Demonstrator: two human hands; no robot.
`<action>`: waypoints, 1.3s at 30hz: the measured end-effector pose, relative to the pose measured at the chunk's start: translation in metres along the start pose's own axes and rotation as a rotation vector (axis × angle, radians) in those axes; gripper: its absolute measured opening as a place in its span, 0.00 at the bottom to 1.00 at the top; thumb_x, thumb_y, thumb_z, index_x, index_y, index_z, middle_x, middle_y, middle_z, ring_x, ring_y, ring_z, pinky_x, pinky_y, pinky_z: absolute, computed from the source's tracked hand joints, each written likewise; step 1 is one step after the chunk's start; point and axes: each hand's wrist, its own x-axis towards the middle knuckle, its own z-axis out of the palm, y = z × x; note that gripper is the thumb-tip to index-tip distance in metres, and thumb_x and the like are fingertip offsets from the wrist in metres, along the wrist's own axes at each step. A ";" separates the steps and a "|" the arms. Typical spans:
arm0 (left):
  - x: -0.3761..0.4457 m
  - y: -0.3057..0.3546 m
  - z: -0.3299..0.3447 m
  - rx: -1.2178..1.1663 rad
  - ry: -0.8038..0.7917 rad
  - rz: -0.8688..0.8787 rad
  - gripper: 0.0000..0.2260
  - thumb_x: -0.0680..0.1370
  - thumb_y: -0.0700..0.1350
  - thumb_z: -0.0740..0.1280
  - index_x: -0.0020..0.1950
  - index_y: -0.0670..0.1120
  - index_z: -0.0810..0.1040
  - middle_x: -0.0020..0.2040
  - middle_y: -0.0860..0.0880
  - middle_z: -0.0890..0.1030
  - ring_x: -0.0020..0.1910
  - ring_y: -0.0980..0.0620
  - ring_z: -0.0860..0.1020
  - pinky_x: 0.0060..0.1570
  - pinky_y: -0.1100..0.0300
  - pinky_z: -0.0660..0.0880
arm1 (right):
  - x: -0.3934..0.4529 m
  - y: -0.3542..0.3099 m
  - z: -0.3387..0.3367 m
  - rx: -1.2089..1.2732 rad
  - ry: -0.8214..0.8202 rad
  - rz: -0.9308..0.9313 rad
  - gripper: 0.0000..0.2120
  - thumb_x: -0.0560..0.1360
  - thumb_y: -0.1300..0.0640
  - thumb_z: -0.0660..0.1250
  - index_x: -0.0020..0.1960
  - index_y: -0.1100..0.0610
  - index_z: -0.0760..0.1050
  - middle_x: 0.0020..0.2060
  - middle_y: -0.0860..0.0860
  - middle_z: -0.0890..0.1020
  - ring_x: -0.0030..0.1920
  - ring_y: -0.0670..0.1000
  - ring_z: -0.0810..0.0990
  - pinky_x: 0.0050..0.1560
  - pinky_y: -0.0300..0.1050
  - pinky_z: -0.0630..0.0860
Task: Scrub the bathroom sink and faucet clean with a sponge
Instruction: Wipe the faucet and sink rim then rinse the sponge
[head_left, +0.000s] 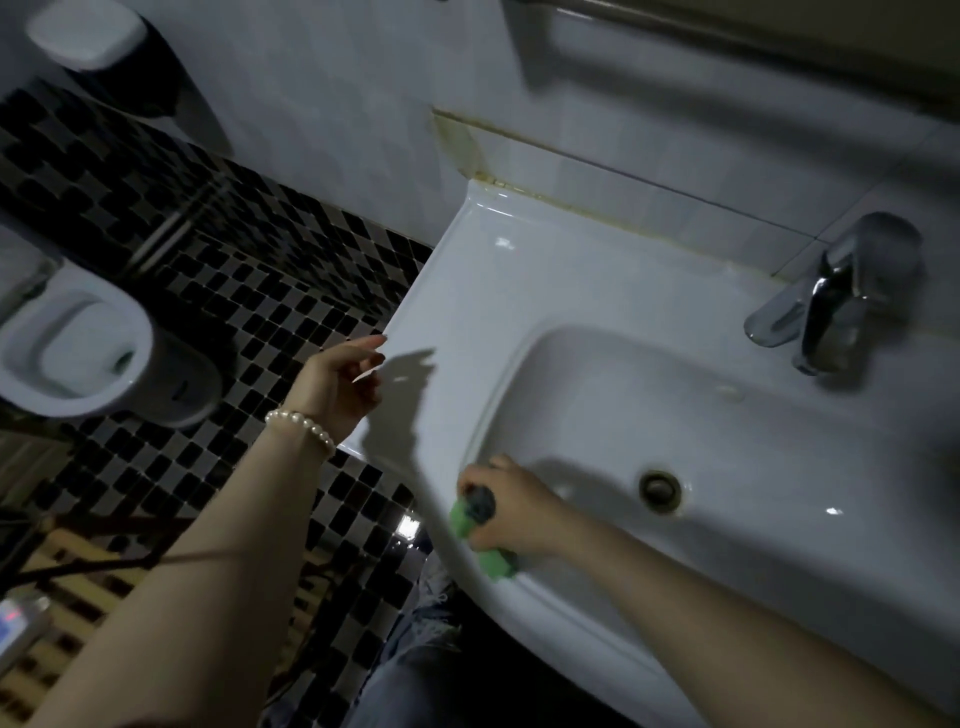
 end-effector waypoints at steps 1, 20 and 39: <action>0.002 0.003 0.001 -0.008 -0.024 -0.011 0.09 0.72 0.38 0.62 0.48 0.43 0.81 0.30 0.52 0.74 0.30 0.55 0.73 0.30 0.63 0.69 | -0.004 0.003 -0.013 0.089 -0.118 0.013 0.19 0.65 0.59 0.74 0.55 0.54 0.76 0.47 0.52 0.75 0.47 0.52 0.76 0.47 0.42 0.74; 0.024 0.037 -0.041 -0.182 -0.007 -0.018 0.05 0.69 0.41 0.68 0.43 0.45 0.81 0.35 0.52 0.77 0.32 0.55 0.73 0.37 0.62 0.69 | 0.121 -0.044 -0.120 -0.331 0.622 0.041 0.21 0.78 0.59 0.61 0.70 0.55 0.68 0.72 0.58 0.64 0.71 0.59 0.61 0.69 0.46 0.55; 0.025 0.021 0.023 -0.023 -0.206 -0.106 0.09 0.73 0.41 0.61 0.46 0.45 0.80 0.37 0.50 0.78 0.32 0.54 0.73 0.34 0.63 0.67 | -0.037 0.033 -0.032 0.743 0.243 0.159 0.11 0.70 0.70 0.69 0.50 0.61 0.80 0.35 0.47 0.81 0.37 0.45 0.78 0.36 0.36 0.75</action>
